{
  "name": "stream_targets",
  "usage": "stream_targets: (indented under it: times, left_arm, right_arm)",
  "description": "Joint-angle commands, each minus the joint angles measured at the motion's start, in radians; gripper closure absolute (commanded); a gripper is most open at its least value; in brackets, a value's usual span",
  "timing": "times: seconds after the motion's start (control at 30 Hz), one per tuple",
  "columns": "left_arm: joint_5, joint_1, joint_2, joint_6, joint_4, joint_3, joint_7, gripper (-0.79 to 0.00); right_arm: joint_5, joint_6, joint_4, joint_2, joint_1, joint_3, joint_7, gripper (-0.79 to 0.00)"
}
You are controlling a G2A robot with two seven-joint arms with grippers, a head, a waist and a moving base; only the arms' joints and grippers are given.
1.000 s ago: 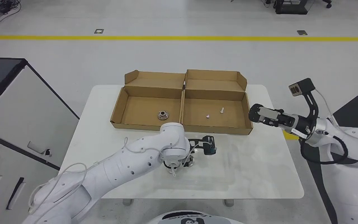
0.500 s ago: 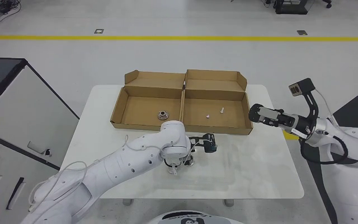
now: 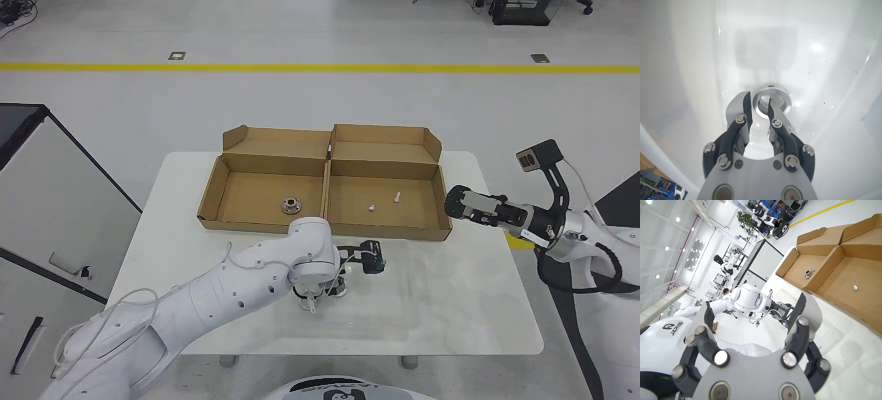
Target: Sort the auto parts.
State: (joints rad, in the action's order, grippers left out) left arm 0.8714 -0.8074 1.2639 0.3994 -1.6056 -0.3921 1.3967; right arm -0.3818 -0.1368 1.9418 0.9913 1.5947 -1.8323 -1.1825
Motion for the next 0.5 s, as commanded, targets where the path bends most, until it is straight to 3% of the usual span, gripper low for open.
stream_targets:
  times: [0.0,0.47]
  left_arm:
    - [0.001,0.001,0.000,-0.001,0.000,-0.003,-0.002,-0.259]
    - [0.009,-0.006,0.002,0.004,0.024,-0.008,-0.005,-0.234]
  right_arm:
    - [0.000,0.000,0.000,0.000,0.000,0.000,0.000,-0.785]
    - [0.000,0.000,0.000,0.000,0.000,0.000,0.000,-0.785]
